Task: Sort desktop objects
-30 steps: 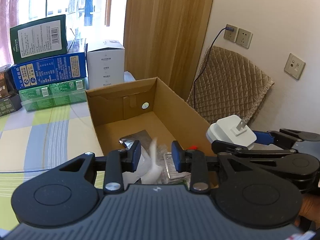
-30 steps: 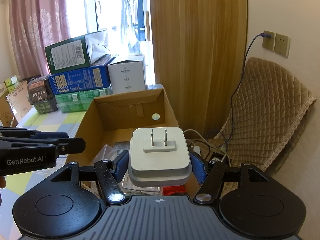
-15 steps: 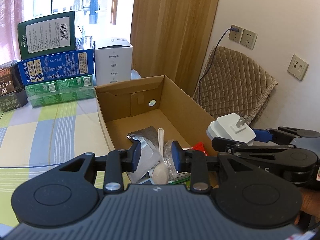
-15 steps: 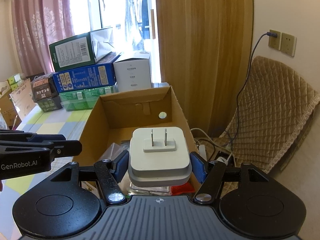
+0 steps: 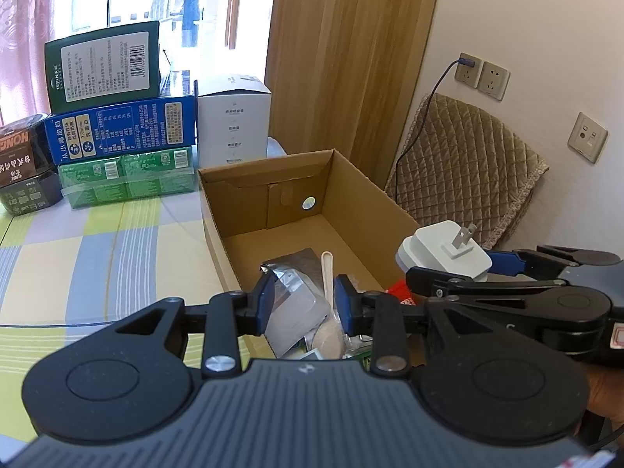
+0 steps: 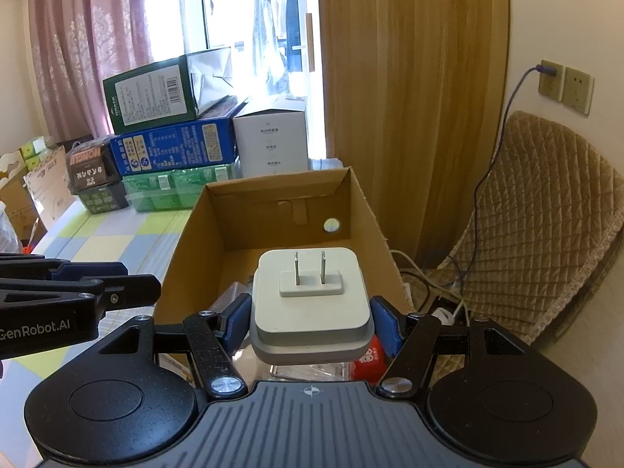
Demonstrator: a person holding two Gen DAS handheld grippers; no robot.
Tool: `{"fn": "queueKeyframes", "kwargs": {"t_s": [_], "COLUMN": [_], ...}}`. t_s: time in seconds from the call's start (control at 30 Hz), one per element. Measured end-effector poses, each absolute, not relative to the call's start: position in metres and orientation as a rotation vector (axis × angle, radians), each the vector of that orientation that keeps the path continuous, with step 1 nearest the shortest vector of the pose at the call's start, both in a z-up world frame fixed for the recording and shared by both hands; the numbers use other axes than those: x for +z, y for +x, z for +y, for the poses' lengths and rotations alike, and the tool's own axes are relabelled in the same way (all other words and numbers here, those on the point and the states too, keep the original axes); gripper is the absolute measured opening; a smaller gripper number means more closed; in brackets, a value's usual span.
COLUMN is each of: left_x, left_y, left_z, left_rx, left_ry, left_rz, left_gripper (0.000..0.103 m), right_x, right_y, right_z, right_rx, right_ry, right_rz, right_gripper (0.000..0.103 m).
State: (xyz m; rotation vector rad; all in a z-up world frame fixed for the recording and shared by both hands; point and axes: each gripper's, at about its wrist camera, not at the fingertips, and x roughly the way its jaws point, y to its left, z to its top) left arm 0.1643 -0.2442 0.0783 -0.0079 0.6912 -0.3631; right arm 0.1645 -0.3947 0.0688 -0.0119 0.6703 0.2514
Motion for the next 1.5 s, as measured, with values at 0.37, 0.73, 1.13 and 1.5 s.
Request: {"fn": "queueKeyframes", "kwargs": {"t_s": [0.37, 0.73, 1.13, 1.5], "left_x": [0.078, 0.078, 0.088, 0.102], "left_y": [0.167, 0.165, 0.147, 0.117], "left_z": [-0.235, -0.226, -0.227, -0.222], "left_rx": [-0.349, -0.337, -0.333, -0.325], "left_ry": [-0.017, -0.022, 0.0, 0.017], "left_rz": [0.69, 0.692, 0.679, 0.655], "left_gripper": [0.032, 0.037, 0.057, 0.085], "right_x": [0.067, 0.068, 0.079, 0.095], "right_y": [0.169, 0.165, 0.143, 0.11], "right_z": [-0.386, -0.387, -0.393, -0.394], "right_rx": [0.278, 0.27, 0.257, 0.25], "right_ry": [-0.012, 0.0, 0.006, 0.01], "right_rz": [0.674, 0.673, 0.676, 0.663], "right_gripper": [0.062, 0.072, 0.076, 0.092]}}
